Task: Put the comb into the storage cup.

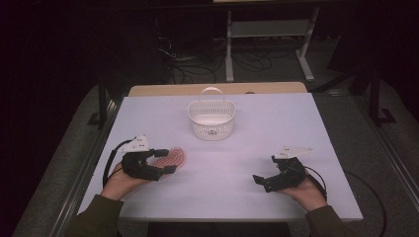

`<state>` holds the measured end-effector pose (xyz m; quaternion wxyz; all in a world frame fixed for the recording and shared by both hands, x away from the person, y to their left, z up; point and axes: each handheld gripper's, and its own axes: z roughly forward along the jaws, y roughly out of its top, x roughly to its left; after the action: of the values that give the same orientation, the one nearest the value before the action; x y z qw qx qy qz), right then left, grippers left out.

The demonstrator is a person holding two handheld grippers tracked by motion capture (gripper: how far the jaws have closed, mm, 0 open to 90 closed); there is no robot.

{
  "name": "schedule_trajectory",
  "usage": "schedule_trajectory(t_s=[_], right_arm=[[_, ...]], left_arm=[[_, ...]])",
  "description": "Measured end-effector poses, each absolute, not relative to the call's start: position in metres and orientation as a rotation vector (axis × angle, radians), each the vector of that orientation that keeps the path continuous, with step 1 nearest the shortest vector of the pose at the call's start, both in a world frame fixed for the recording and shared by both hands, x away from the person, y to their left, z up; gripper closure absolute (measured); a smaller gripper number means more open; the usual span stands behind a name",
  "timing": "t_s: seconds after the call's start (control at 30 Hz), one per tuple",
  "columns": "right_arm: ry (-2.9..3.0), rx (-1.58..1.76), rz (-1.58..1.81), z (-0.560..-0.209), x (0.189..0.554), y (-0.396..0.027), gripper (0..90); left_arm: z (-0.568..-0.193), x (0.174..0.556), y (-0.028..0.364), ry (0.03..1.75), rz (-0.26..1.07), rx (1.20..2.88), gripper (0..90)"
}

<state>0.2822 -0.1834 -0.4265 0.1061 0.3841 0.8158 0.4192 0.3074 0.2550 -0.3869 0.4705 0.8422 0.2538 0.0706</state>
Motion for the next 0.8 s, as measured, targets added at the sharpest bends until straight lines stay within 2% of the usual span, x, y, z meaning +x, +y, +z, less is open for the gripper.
schedule_trajectory(t_s=[0.43,0.8], right_arm=[[2.411,1.123,1.233,-0.427,0.282,-0.183,0.0],[2.414,1.121,1.226,-0.429,0.282,-0.183,0.0]], left_arm=[[-0.397,0.306,0.243,0.565,0.211,2.065,0.5],[-0.397,0.305,0.243,0.562,0.215,2.062,0.0]])
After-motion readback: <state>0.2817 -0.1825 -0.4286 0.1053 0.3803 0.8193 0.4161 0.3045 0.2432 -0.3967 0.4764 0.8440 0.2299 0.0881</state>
